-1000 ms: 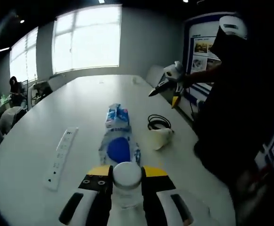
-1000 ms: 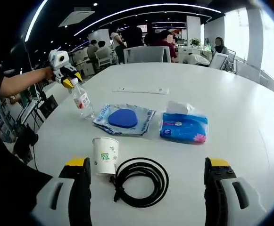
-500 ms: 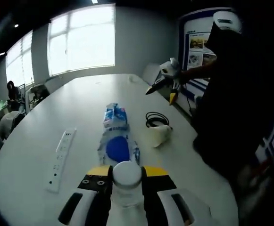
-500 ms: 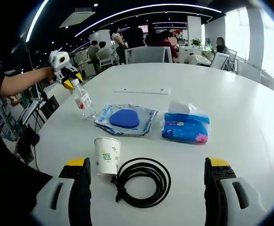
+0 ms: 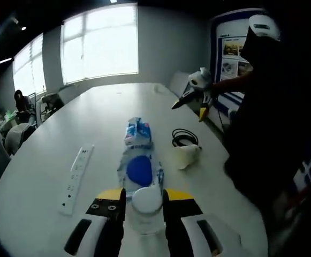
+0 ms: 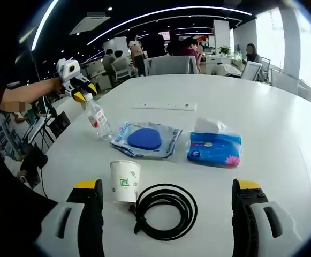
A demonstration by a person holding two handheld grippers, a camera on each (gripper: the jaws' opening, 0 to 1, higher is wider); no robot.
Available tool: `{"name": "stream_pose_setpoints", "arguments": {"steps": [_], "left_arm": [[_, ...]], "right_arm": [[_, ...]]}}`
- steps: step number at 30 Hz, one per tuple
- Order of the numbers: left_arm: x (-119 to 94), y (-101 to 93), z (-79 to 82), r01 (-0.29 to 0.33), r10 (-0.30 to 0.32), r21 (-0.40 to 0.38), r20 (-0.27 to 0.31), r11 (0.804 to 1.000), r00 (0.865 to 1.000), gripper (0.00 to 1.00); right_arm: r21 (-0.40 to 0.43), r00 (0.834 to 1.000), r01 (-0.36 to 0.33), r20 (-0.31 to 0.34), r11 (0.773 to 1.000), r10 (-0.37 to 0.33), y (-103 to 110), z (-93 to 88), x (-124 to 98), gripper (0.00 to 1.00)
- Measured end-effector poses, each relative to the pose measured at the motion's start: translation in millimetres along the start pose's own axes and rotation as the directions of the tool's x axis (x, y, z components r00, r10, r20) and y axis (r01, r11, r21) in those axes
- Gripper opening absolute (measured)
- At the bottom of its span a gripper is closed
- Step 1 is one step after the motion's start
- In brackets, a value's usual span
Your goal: Arrange the tabletop items into an orderly group along one side of the table until the central work area is clear of visible clutter.
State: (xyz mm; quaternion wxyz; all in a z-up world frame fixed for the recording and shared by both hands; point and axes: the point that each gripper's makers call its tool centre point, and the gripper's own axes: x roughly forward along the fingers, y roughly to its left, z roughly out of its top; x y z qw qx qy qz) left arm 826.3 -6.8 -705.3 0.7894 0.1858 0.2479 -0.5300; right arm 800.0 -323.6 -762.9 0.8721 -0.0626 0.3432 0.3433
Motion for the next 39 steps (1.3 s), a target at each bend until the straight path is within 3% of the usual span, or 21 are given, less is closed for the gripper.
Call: {"name": "stream_pose_setpoints", "arguments": {"steps": [9,14,20,30,34,36,39], "left_arm": [[-8.7,7.4,14.2,-0.151,0.154,-0.066,0.037,0.986,0.987,0.30],[-18.5,6.8,21.0,-0.228,0.240,-0.142,0.080,0.963,0.967,0.33],[-28.9,-4.1,15.6,-0.295,0.313,-0.211,0.055,0.932,0.948,0.44],[-27.7,-59.0,10.5,-0.396,0.418,-0.299,0.009,0.868,0.909,0.58],[-27.5,-77.6,11.1,-0.417,0.453,-0.342,0.028,0.842,0.891,0.62],[-28.4,-82.7,6.4,-0.419,0.457,-0.351,0.028,0.837,0.889,0.64],[-27.6,-92.5,2.3,-0.442,0.488,-0.376,0.033,0.814,0.872,0.64]], "right_arm": [[-0.001,0.999,-0.035,0.017,0.999,0.035,1.4,0.4,3.0,0.97],[-0.014,0.998,-0.059,0.019,0.998,0.059,-0.6,-0.7,3.2,0.97],[-0.033,0.996,-0.089,0.017,0.995,0.090,-1.0,-3.8,4.2,0.97],[-0.061,0.991,-0.136,0.006,0.989,0.137,0.4,-7.8,6.3,0.97],[-0.072,0.989,-0.150,0.000,0.986,0.150,2.3,-8.9,6.7,0.97],[-0.072,0.988,-0.155,0.003,0.985,0.155,3.2,-8.4,6.6,0.97],[-0.083,0.985,-0.170,0.001,0.982,0.171,9.2,-8.7,6.2,0.97]]}}
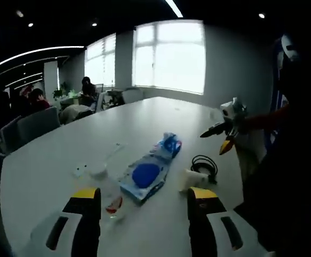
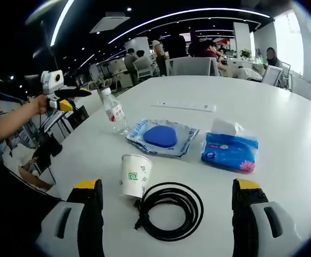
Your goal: Arrange the tabletop items into an orderly group along one side of the table until the central work area is clear of visible clutter.
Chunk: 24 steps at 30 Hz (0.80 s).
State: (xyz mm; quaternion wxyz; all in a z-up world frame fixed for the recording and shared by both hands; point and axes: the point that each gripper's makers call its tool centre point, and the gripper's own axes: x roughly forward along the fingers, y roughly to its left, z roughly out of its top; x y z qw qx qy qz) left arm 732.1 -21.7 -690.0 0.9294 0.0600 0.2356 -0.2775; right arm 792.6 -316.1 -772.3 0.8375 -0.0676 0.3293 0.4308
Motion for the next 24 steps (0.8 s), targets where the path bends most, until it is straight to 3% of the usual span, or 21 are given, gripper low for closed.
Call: {"name": "stream_pose_setpoints", "arguments": {"steps": [6,12,18,22,24], "left_arm": [[0.2,6.0,-2.3,-0.056,0.056,0.000,0.040,0.998,0.998,0.63],[8.2,16.3,14.3,-0.081,0.081,-0.005,0.073,0.997,0.994,0.63],[16.0,30.5,17.4,-0.121,0.121,-0.011,0.069,0.993,0.990,0.61],[20.9,46.6,14.2,-0.209,0.211,-0.035,0.048,0.977,0.976,0.59],[23.6,48.1,14.6,-0.225,0.227,-0.041,0.050,0.974,0.973,0.58]], "right_arm": [[-0.006,1.000,-0.014,-0.003,1.000,0.014,9.6,0.6,-0.8,0.97],[-0.011,1.000,-0.013,-0.001,1.000,0.013,13.9,0.4,-3.5,0.97],[-0.005,1.000,-0.003,0.004,1.000,0.003,17.9,-0.4,-6.2,0.97],[0.004,1.000,0.005,0.006,1.000,-0.005,20.0,-3.1,-7.2,0.97],[0.008,1.000,0.006,0.004,1.000,-0.006,20.2,-4.6,-6.9,0.96]]}}
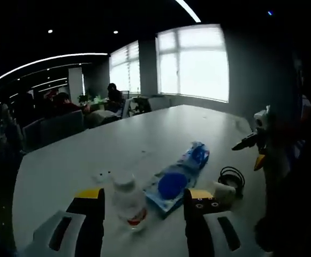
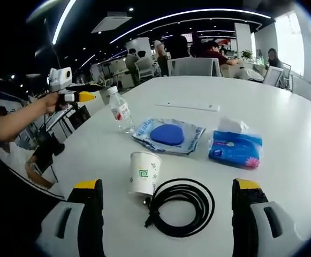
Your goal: Arrange the tabletop items into an orderly group along one side of the table until the central work area is clear of visible clutter.
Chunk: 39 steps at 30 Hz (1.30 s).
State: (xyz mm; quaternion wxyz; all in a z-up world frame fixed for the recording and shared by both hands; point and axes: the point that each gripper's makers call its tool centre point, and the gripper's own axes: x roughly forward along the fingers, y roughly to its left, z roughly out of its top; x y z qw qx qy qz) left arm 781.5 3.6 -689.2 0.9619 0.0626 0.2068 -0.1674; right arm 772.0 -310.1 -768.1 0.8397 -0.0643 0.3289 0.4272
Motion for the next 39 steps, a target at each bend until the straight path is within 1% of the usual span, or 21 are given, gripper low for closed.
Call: {"name": "stream_pose_setpoints", "arguments": {"steps": [1,2,4,6,7,8,11,13,15,18,21,24,26,28,29,30,32,35,36,38,39], "left_arm": [[2.2,4.1,-1.0,-0.021,0.021,-0.007,-0.003,1.000,1.000,0.57],[3.8,4.7,-0.9,-0.026,0.026,-0.011,-0.002,1.000,1.000,0.57],[6.5,3.8,5.9,-0.043,0.043,-0.022,0.008,0.999,0.999,0.56],[8.4,7.3,4.9,-0.062,0.062,-0.025,0.011,0.998,0.998,0.55],[11.5,10.4,5.1,-0.082,0.082,-0.030,0.015,0.996,0.997,0.54],[13.6,9.7,5.6,-0.083,0.084,-0.028,0.016,0.996,0.996,0.53],[20.9,19.1,4.5,-0.150,0.151,-0.043,0.014,0.988,0.988,0.50],[25.2,18.3,6.0,-0.158,0.159,-0.048,0.017,0.986,0.987,0.50],[31.0,17.1,3.5,-0.165,0.165,-0.059,0.011,0.985,0.986,0.49],[34.5,18.4,3.0,-0.205,0.205,-0.062,0.003,0.977,0.979,0.45],[37.9,22.2,-1.9,-0.218,0.219,-0.095,0.000,0.971,0.976,0.43],[39.5,27.2,-4.9,-0.255,0.255,-0.115,-0.009,0.960,0.967,0.41],[41.0,30.4,-9.9,-0.265,0.265,-0.134,-0.019,0.955,0.964,0.39],[42.1,29.3,-11.0,-0.272,0.271,-0.153,-0.026,0.950,0.962,0.37],[43.9,34.7,-15.0,-0.282,0.281,-0.166,-0.030,0.945,0.959,0.37],[45.0,35.5,-15.4,-0.281,0.280,-0.170,-0.028,0.945,0.960,0.36],[48.0,34.1,-13.8,-0.284,0.283,-0.177,-0.033,0.942,0.959,0.35],[50.9,35.2,-17.4,-0.294,0.292,-0.175,-0.036,0.940,0.956,0.34],[51.3,36.2,-18.4,-0.303,0.302,-0.175,-0.038,0.937,0.953,0.34],[51.7,36.0,-18.4,-0.308,0.307,-0.180,-0.033,0.934,0.951,0.33],[52.8,36.0,-21.1,-0.308,0.307,-0.182,-0.033,0.934,0.951,0.32]], "right_arm": [[0.003,1.000,0.002,-0.002,1.000,-0.002,0.3,-1.2,0.3,0.96],[0.004,1.000,0.002,-0.003,1.000,-0.002,0.7,-1.9,0.5,0.96],[0.008,1.000,0.003,-0.006,1.000,-0.003,1.8,-4.0,1.6,0.96],[0.010,1.000,0.002,-0.010,1.000,-0.002,2.2,-6.0,2.6,0.96],[0.012,1.000,0.002,-0.012,1.000,-0.002,2.7,-7.0,3.2,0.96],[0.014,1.000,0.002,-0.012,1.000,-0.001,3.4,-7.5,3.7,0.96],[0.017,1.000,0.001,-0.016,1.000,-0.001,5.3,-9.3,4.8,0.96],[0.020,1.000,0.000,-0.016,1.000,0.001,5.6,-9.8,5.1,0.95],[0.022,1.000,-0.001,-0.018,1.000,0.001,5.8,-10.9,5.4,0.95],[0.026,1.000,0.000,-0.021,1.000,0.001,5.2,-12.5,5.5,0.95],[0.029,1.000,-0.001,-0.023,1.000,0.002,4.2,-13.3,5.7,0.95],[0.024,1.000,-0.005,-0.021,1.000,0.005,3.6,-12.2,6.0,0.94],[0.019,1.000,-0.001,-0.031,1.000,0.002,3.8,-12.3,6.3,0.94],[0.025,0.999,-0.002,-0.045,1.000,0.003,4.1,-13.3,7.4,0.94],[0.033,0.998,0.004,-0.065,0.999,-0.002,3.9,-16.0,7.7,0.94],[0.040,0.996,0.015,-0.088,0.999,-0.011,3.0,-19.0,8.4,0.94],[0.037,0.997,0.016,-0.082,0.999,-0.013,2.2,-17.9,11.0,0.94],[0.031,0.997,0.020,-0.081,0.999,-0.017,2.1,-16.7,12.0,0.94],[0.035,0.997,0.018,-0.079,0.999,-0.016,1.5,-16.3,12.5,0.94],[0.039,0.997,0.019,-0.079,0.999,-0.016,1.4,-16.2,12.4,0.94],[0.038,0.997,0.020,-0.078,0.999,-0.017,1.3,-16.3,12.2,0.94]]}}
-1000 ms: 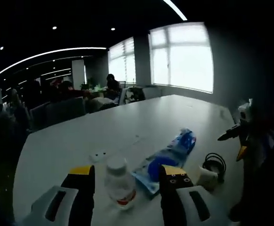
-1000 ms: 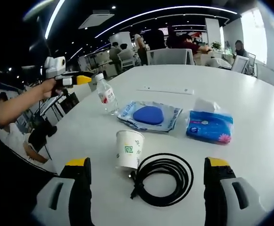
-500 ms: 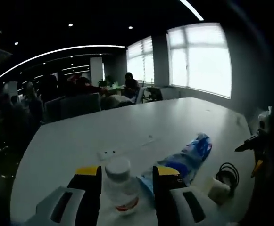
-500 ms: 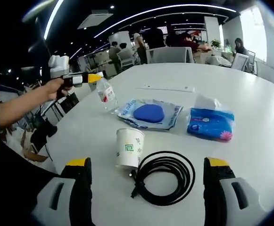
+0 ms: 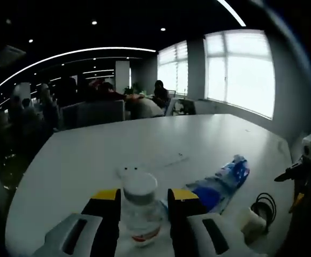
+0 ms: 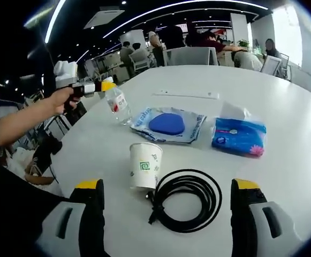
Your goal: Arrange the tabletop items into an orderly group along one side of the table until the central work area is clear of visible clutter.
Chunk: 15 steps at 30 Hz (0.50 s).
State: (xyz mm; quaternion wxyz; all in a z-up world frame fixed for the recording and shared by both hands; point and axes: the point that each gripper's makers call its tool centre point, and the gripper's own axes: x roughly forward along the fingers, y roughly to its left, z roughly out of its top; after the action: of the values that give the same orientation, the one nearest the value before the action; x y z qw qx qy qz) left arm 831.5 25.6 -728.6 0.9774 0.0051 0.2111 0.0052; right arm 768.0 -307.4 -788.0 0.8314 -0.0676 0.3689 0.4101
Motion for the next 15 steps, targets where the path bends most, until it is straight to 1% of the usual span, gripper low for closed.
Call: {"name": "stream_pose_setpoints", "arguments": {"steps": [2,6,10,12,15], "left_arm": [[1.0,0.1,-1.4,-0.007,0.007,0.003,-0.002,1.000,1.000,0.31],[1.5,1.4,2.1,-0.028,0.027,0.002,0.023,1.000,0.999,0.29],[3.8,2.4,-0.6,-0.044,0.043,0.012,0.022,0.999,0.999,0.28],[4.9,4.4,-2.6,-0.060,0.061,-0.014,0.026,0.998,0.998,0.25],[3.1,3.4,-0.5,-0.066,0.067,-0.020,0.044,0.998,0.997,0.25]], "right_arm": [[0.001,1.000,0.002,-0.003,1.000,-0.002,0.0,-1.6,-0.5,0.94],[0.012,1.000,0.013,-0.008,1.000,-0.013,-4.8,-5.8,-1.0,0.93],[0.022,1.000,0.015,-0.011,1.000,-0.015,-5.6,-8.3,-0.8,0.93],[0.021,1.000,0.017,-0.016,1.000,-0.017,-7.1,-10.1,0.0,0.92],[0.028,1.000,0.017,-0.018,0.999,-0.017,-7.3,-11.7,0.6,0.92]]}}
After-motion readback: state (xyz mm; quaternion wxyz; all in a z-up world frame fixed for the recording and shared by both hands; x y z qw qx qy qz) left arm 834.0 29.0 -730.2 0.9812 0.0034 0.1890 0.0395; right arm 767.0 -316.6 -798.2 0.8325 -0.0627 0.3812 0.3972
